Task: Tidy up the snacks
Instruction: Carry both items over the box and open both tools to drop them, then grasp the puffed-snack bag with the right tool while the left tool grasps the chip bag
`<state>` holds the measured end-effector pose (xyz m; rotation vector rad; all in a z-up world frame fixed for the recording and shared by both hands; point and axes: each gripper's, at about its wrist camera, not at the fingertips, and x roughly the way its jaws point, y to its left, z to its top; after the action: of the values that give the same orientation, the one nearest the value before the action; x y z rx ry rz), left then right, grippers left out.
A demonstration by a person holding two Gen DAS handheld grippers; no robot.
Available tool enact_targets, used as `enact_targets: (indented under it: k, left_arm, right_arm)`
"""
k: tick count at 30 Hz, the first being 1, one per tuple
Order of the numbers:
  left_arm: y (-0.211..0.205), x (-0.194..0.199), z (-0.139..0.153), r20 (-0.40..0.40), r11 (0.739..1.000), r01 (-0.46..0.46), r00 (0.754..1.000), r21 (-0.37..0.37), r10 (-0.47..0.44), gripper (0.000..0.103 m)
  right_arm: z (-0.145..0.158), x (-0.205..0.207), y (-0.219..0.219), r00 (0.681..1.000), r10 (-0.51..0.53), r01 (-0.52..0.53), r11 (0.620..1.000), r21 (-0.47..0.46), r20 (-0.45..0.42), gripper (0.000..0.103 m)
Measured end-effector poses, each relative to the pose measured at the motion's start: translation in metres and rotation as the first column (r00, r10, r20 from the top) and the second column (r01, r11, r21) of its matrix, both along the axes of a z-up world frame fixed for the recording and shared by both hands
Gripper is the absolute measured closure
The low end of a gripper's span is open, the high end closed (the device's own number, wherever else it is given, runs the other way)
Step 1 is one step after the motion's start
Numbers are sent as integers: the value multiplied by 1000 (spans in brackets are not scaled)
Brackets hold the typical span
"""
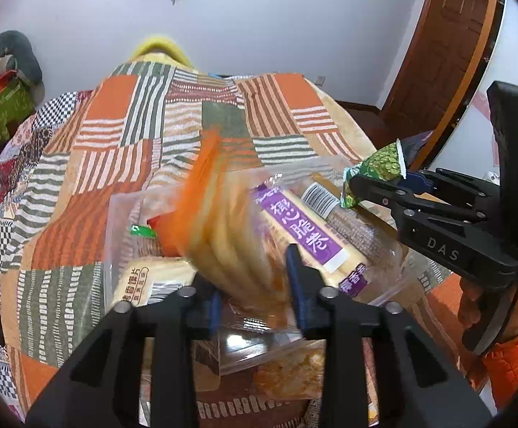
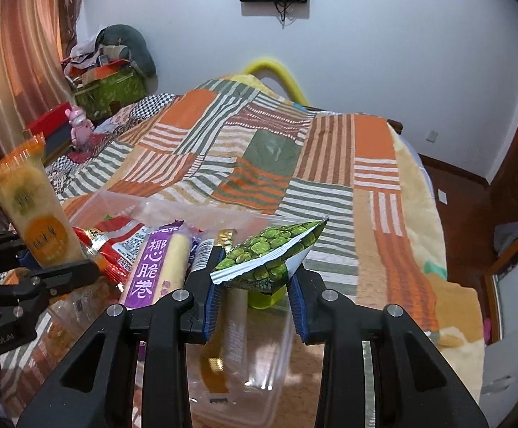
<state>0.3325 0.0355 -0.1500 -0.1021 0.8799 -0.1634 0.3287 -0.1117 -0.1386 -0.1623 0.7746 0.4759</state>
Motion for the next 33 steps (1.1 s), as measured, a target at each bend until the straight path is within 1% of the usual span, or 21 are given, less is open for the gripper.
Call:
enact_targets:
  k: [3, 6, 8, 10, 12, 13, 16, 18, 22, 23, 25, 26, 27, 30, 33]
  left_arm:
    - [1, -4, 0, 3, 1000, -6, 1000, -11, 6, 54]
    - [0, -10, 6, 18, 1000, -9, 1000, -13, 9, 45]
    - [-2, -15, 10, 29, 1000, -9, 1000, -8, 9, 42]
    - [-2, -18, 16, 42, 1000, -14, 999, -1, 14, 40]
    - [0, -23, 23, 57, 1000, -17, 998, -6, 17, 36]
    - [1, -28, 27, 68, 1000, -22, 997, -10, 23, 35]
    - [4, -38, 36, 90, 999, -32, 995, -13, 33, 35]
    - [5, -46, 42, 103, 999, -40, 994, -4, 40, 35]
    - [8, -69, 49, 130, 999, -49, 991, 23, 46, 32]
    - [10, -74, 49, 132, 998, -52, 990, 28, 48, 32]
    - [13, -85, 48, 137, 997, -63, 989, 37, 57, 26]
    - [15, -90, 47, 140, 997, -69, 988, 44, 63, 22]
    - [17, -95, 46, 143, 996, -76, 987, 51, 68, 20]
    - [24, -110, 38, 140, 994, -84, 987, 72, 74, 20]
    - [33, -122, 26, 114, 993, -89, 990, 73, 80, 20]
  right_arm:
    - [-5, 4, 0, 999, 26, -25, 999, 21, -48, 72]
    - [-13, -2, 3, 999, 20, -21, 999, -32, -39, 72]
    - [-13, -5, 1, 998, 22, -24, 1000, -18, -64, 69]
    - [-12, -5, -4, 995, 20, -20, 1000, 7, -99, 69]
    - [-9, -11, -8, 994, 18, -18, 1000, 1, -104, 69]
    - [-9, -12, -8, 994, 17, -18, 1000, -3, -104, 69]
    - [-3, -24, -12, 995, 27, -26, 1000, 7, -101, 63]
    - [3, -36, -16, 996, 29, -28, 1000, 14, -85, 55]
    - [15, -57, -19, 998, 40, -38, 999, 37, -57, 52]
    - [18, -63, -19, 998, 44, -42, 998, 42, -50, 50]
    - [22, -75, -17, 998, 60, -59, 997, 49, -34, 49]
    - [24, -82, -16, 997, 68, -66, 996, 54, -30, 49]
    - [24, -84, -15, 997, 74, -72, 996, 59, -32, 48]
    - [19, -98, -4, 993, 110, -107, 992, 65, -43, 47]
    - [5, -106, 11, 988, 141, -137, 989, 56, -69, 47]
